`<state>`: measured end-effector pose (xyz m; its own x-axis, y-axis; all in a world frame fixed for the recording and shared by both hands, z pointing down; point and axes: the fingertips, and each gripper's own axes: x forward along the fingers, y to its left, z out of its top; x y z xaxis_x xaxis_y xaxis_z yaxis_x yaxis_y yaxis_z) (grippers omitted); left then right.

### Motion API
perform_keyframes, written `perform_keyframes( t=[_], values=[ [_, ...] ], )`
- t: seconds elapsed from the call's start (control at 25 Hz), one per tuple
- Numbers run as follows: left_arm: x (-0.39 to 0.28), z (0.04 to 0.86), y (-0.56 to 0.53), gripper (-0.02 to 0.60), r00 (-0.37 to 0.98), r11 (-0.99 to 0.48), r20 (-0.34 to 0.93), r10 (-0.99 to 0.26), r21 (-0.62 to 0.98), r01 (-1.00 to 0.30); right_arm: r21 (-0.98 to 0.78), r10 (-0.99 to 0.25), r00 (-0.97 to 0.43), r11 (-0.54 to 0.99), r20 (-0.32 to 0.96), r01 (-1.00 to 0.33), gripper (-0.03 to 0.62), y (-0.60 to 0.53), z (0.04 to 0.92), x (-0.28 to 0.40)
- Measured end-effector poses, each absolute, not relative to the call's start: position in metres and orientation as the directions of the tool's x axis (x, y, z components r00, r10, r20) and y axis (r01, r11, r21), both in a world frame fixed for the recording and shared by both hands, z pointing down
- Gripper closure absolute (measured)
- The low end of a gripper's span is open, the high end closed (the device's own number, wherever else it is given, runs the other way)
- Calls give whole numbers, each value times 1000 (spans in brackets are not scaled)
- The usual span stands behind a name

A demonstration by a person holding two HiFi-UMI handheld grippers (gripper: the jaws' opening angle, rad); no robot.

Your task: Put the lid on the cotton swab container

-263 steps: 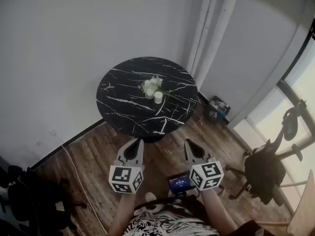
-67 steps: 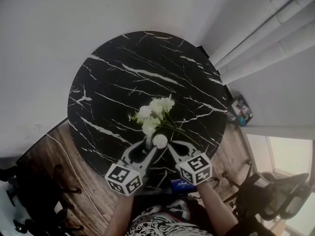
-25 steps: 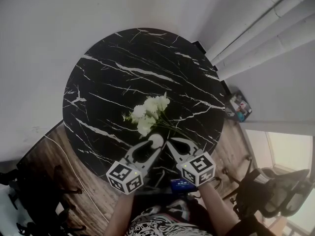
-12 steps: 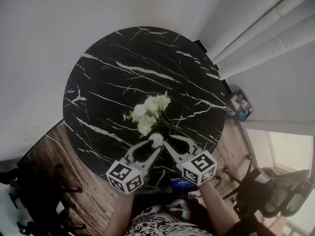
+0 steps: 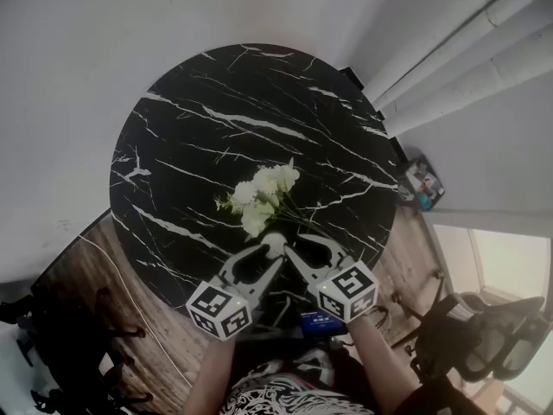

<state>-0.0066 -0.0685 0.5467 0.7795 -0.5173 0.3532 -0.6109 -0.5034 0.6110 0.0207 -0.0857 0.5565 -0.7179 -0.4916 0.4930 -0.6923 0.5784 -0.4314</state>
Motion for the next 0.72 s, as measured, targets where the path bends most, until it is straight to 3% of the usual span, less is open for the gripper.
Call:
perform_keyframes(
  t=[0.72],
  values=[
    [-7,545,-75,425,775,-507,347,-528,603,-615,-440,-461,-716,574,523,-691,539,-85,565,22]
  ],
)
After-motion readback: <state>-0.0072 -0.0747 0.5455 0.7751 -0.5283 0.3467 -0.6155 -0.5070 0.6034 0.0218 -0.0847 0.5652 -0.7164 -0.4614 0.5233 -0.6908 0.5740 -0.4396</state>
